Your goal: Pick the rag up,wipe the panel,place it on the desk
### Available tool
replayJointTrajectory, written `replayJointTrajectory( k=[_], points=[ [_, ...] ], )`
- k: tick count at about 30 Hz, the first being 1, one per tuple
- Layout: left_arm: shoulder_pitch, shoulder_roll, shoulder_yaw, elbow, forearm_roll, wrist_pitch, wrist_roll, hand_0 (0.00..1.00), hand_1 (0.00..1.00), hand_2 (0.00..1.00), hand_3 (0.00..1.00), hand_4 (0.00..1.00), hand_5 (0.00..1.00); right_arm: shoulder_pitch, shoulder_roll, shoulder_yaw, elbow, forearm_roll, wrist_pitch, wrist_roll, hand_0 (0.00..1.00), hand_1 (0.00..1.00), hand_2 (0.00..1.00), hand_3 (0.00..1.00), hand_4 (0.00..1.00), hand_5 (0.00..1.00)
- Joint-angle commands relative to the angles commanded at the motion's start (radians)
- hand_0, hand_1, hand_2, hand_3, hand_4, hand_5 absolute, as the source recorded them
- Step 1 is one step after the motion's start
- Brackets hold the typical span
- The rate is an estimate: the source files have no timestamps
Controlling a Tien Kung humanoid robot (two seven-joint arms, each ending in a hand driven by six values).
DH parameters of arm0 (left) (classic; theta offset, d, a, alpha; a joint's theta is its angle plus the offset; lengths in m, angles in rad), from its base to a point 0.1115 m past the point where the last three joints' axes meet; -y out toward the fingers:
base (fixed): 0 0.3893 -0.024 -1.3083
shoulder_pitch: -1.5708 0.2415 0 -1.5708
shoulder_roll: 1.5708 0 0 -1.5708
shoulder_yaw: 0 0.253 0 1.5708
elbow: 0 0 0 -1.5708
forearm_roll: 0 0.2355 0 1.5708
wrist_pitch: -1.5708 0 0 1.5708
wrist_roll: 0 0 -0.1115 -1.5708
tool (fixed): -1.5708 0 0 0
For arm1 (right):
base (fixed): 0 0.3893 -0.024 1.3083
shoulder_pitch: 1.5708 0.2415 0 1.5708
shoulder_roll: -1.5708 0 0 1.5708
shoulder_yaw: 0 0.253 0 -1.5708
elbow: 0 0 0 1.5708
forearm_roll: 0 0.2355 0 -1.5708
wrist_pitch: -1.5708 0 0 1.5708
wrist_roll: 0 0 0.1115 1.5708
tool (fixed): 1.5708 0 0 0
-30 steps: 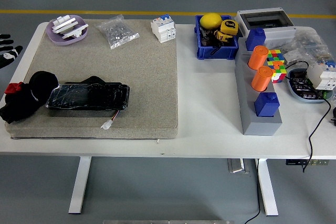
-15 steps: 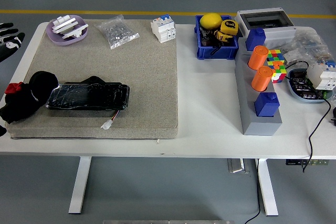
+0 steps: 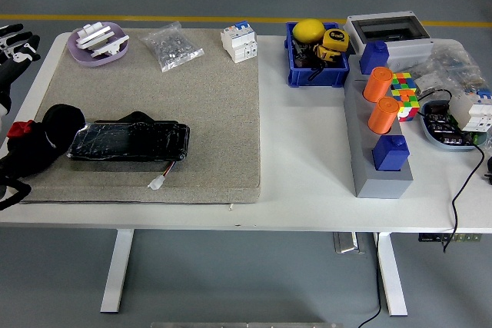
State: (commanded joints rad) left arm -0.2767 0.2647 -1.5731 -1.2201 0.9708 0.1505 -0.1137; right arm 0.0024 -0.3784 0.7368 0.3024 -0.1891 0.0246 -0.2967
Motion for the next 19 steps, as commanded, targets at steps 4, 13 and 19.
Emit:
replayJointTrajectory(
  k=[4, 13, 19],
  points=[
    [0.007, -0.012, -0.004, -0.011, -0.004, 0.002, -0.009, 0.476, 0.598, 0.594, 0.581, 0.791, 0.148, -0.001, -0.001, 0.006, 0.0, -0.002, 0.0, 0.0, 0.744, 0.719, 0.717, 0.652, 0.998, 0.472],
    [0.013, -0.02, -0.008, -0.02, -0.018, -0.005, -0.022, 0.475, 0.598, 0.592, 0.582, 0.789, 0.153, -0.001, 0.0, 0.007, -0.001, 0.0, 0.0, 0.0, 0.744, 0.72, 0.717, 0.651, 0.996, 0.478],
    [0.013, -0.021, -0.014, -0.02, -0.017, -0.008, -0.022, 0.473, 0.596, 0.591, 0.583, 0.788, 0.155, 0.0, 0.001, 0.008, -0.001, -0.001, 0.0, 0.0, 0.744, 0.719, 0.717, 0.65, 0.995, 0.478]
  ],
)
